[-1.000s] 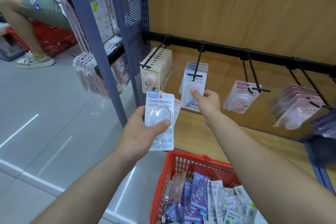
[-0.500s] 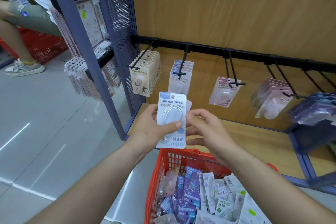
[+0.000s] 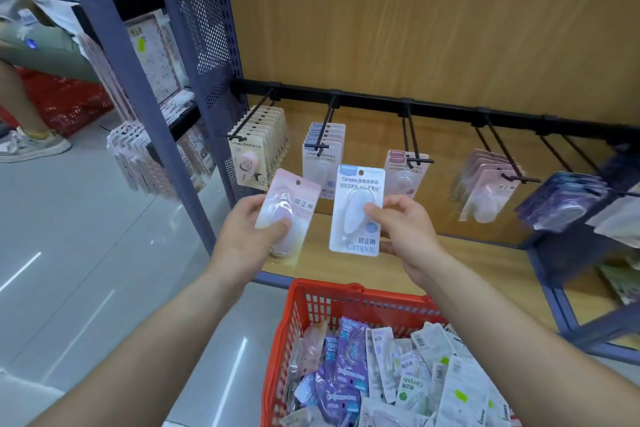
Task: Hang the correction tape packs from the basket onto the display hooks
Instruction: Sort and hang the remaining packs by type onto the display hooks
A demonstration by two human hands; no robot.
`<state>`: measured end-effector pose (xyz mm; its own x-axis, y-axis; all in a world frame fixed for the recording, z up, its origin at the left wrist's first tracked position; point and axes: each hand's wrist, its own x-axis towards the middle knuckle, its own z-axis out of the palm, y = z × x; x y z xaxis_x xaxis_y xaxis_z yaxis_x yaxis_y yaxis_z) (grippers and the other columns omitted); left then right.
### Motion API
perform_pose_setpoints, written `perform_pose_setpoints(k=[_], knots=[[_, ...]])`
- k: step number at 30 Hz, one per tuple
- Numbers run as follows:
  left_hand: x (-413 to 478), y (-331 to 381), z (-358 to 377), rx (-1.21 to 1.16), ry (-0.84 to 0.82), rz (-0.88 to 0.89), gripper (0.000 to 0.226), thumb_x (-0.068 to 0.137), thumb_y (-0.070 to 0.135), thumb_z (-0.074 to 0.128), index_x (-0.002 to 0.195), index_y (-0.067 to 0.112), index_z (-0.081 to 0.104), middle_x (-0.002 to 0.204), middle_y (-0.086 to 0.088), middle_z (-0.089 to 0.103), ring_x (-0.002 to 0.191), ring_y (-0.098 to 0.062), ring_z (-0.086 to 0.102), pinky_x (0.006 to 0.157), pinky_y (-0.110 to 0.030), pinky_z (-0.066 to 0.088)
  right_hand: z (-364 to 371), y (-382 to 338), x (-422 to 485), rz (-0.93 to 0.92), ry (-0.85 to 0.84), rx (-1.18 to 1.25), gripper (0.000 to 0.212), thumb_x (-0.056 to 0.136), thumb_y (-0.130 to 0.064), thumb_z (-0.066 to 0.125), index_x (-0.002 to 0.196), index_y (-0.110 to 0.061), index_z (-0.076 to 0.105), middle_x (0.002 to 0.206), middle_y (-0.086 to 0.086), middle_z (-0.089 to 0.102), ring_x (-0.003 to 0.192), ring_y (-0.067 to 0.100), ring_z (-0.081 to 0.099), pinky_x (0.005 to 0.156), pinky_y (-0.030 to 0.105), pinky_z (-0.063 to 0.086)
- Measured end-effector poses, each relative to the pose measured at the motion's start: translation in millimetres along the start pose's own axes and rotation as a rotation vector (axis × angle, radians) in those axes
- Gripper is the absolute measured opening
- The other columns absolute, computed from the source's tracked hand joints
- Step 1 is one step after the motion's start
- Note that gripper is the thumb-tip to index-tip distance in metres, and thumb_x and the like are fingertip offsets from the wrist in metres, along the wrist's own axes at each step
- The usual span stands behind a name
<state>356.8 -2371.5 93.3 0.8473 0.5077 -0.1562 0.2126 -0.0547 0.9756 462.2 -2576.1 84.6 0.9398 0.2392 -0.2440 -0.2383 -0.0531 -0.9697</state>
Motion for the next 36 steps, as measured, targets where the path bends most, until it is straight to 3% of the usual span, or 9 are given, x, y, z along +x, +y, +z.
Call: perform_pose_setpoints(k=[5, 10, 18, 23, 26, 31, 33, 36], knots=[[4.7, -8.5, -28.1, -0.008, 0.039, -0.038, 0.028, 0.090, 0.008, 0.075, 0.114, 0.020, 0.068, 0.101, 0.003, 0.079, 0.090, -0.017, 0.075, 0.069, -0.026, 0.054, 35.3, 1.3, 34.3, -0.043, -0.040, -0.110, 0.018, 0.096, -0.017, 0.071, 0.100, -0.013, 0.054, 0.093, 0.002, 0.080, 0.093, 0.027, 0.076, 0.082, 0.049, 0.061], [6.8, -10.2, -36.3, -0.032, 0.034, -0.042, 0.027, 0.090, 0.003, 0.074, 0.113, 0.016, 0.067, 0.098, 0.001, 0.080, 0.073, -0.006, 0.074, 0.053, -0.016, 0.050, 64.0, 3.7, 59.1, -0.113, 0.000, -0.106, 0.020, 0.094, -0.017, 0.073, 0.098, -0.016, 0.054, 0.089, 0.003, 0.079, 0.094, 0.032, 0.075, 0.084, 0.052, 0.059], [12.5, -6.9, -36.2, -0.041, 0.043, -0.027, 0.033, 0.087, 0.002, 0.077, 0.115, 0.017, 0.066, 0.100, 0.005, 0.080, 0.088, -0.014, 0.077, 0.067, -0.023, 0.058, 71.0, 18.8, 70.6, -0.129, 0.089, -0.107, 0.019, 0.094, -0.023, 0.074, 0.097, -0.021, 0.056, 0.084, -0.002, 0.078, 0.086, 0.023, 0.075, 0.086, 0.051, 0.058], [11.0, -5.1, -31.9, -0.028, 0.032, -0.019, 0.033, 0.087, 0.001, 0.077, 0.112, 0.020, 0.065, 0.097, 0.006, 0.080, 0.084, -0.010, 0.076, 0.062, -0.017, 0.056, 73.1, 25.6, 73.3, -0.133, 0.138, -0.084, 0.018, 0.093, -0.026, 0.074, 0.099, -0.023, 0.057, 0.085, 0.000, 0.078, 0.089, 0.025, 0.075, 0.084, 0.048, 0.057], [10.0, -3.3, -28.5, -0.018, 0.033, -0.018, 0.034, 0.086, 0.002, 0.078, 0.109, 0.022, 0.065, 0.097, 0.008, 0.079, 0.084, -0.010, 0.076, 0.067, -0.021, 0.060, 76.3, 24.1, 90.0, -0.056, 0.132, -0.085, 0.019, 0.091, -0.031, 0.075, 0.098, -0.023, 0.058, 0.091, 0.003, 0.077, 0.090, 0.030, 0.075, 0.084, 0.058, 0.060], [7.4, 1.9, -22.6, 0.027, 0.019, -0.017, 0.032, 0.083, 0.006, 0.081, 0.106, 0.023, 0.067, 0.095, 0.012, 0.079, 0.088, -0.012, 0.076, 0.084, -0.037, 0.060, 84.1, 19.3, 117.7, 0.031, 0.095, -0.217, 0.031, 0.092, -0.043, 0.070, 0.087, -0.020, 0.051, 0.107, 0.012, 0.074, 0.097, 0.035, 0.074, 0.081, 0.056, 0.062], [5.9, 4.9, -21.2, 0.038, 0.001, -0.014, 0.032, 0.083, 0.005, 0.081, 0.106, 0.023, 0.067, 0.094, 0.013, 0.079, 0.088, -0.012, 0.076, 0.088, -0.041, 0.060, 84.1, 18.8, 119.4, 0.037, 0.103, -0.311, 0.035, 0.095, -0.046, 0.067, 0.081, -0.019, 0.049, 0.098, 0.007, 0.071, 0.091, 0.034, 0.072, 0.086, 0.051, 0.061], [5.1, 7.4, -19.7, 0.062, -0.025, -0.013, 0.033, 0.083, 0.005, 0.081, 0.106, 0.023, 0.067, 0.095, 0.012, 0.079, 0.087, -0.011, 0.076, 0.089, -0.042, 0.060, 76.3, 22.0, 113.1, 0.023, 0.115, -0.464, 0.041, 0.097, -0.044, 0.063, 0.073, -0.019, 0.044, 0.078, 0.004, 0.053, 0.072, 0.028, 0.051, 0.072, 0.040, 0.048]])
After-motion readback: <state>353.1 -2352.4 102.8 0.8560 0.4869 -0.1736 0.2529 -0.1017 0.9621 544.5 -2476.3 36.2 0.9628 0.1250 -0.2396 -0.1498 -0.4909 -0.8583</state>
